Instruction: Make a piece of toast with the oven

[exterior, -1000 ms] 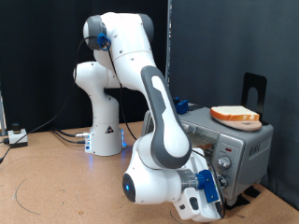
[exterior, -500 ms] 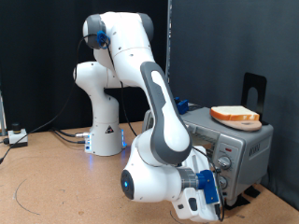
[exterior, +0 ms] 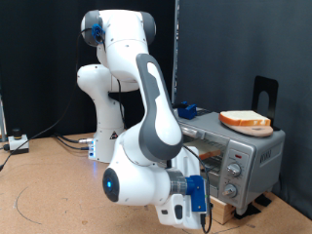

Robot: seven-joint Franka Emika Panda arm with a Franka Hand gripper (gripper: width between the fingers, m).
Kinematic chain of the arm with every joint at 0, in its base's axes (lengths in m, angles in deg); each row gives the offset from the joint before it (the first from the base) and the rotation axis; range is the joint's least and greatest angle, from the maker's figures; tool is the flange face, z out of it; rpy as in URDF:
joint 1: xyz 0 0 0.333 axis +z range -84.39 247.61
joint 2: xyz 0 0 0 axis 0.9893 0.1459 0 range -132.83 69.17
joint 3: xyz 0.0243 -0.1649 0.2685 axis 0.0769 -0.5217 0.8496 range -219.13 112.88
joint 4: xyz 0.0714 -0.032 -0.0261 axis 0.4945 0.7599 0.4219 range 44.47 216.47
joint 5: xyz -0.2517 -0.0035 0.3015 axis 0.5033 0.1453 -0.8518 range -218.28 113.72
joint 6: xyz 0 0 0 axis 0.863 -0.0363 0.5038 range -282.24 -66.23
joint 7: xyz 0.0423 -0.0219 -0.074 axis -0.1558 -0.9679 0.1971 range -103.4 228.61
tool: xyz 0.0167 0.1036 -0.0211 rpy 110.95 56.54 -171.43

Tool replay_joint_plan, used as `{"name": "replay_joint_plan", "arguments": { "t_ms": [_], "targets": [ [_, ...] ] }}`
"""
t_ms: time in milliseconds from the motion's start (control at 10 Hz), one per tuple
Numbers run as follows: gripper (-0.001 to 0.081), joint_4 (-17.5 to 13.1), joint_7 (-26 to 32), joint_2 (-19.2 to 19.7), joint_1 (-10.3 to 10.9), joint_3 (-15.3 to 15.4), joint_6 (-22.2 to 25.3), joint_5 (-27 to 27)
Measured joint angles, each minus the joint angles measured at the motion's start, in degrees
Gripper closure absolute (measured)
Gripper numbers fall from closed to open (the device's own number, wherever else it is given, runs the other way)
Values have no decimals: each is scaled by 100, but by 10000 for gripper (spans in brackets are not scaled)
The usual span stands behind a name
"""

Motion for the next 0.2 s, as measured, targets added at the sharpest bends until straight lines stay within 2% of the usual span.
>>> {"name": "replay_joint_plan", "arguments": {
  "t_ms": [200],
  "targets": [
    [-2, -172, -175, -66, -167, -140, 457, 257]
  ]
}}
